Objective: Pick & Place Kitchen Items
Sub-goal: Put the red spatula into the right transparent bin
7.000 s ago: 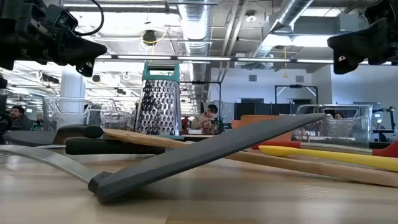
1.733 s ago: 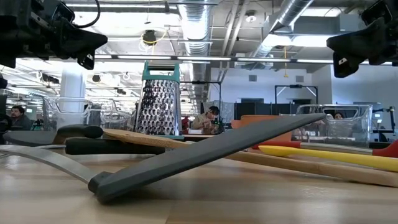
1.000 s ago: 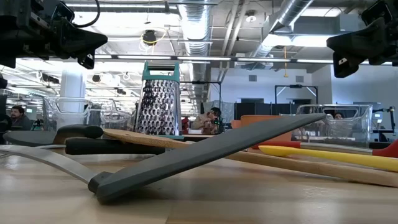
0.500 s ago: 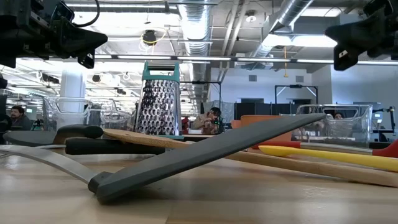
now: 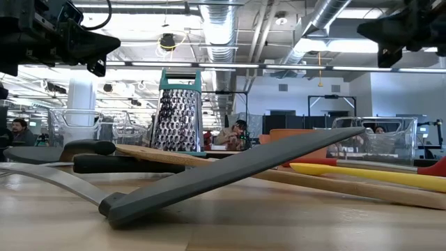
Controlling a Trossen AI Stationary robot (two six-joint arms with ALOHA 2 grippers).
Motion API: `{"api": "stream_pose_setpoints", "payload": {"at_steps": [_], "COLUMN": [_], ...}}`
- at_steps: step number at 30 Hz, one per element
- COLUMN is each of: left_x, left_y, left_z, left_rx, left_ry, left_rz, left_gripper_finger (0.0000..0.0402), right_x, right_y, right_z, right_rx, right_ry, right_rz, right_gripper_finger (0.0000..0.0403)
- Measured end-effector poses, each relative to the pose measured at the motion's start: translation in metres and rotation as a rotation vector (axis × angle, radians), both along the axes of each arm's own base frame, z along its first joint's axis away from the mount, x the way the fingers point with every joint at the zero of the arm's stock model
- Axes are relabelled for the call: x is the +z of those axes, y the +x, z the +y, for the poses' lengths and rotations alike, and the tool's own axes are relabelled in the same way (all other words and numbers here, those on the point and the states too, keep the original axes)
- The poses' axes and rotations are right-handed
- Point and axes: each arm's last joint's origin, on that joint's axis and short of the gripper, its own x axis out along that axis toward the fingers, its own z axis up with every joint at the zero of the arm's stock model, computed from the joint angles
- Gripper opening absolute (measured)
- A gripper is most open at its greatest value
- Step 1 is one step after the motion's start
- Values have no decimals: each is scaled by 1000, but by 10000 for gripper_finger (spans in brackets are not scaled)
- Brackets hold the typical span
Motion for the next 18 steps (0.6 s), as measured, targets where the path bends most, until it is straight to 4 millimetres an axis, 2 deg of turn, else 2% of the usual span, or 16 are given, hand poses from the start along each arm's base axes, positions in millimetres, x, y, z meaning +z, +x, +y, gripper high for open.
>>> {"api": "stream_pose_setpoints", "payload": {"at_steps": [7, 18], "left_x": [0, 0], "left_y": [0, 0], "left_z": [0, 0], "left_rx": [0, 0], "left_ry": [3, 3], "left_rz": [0, 0], "left_gripper_finger": [3, 3], "right_x": [17, 52], "right_y": [12, 32], "right_z": [2, 4], "right_rx": [-92, -237], "right_ry": [-26, 124], "right_rz": [116, 359], "right_gripper_finger": [0, 0]}}
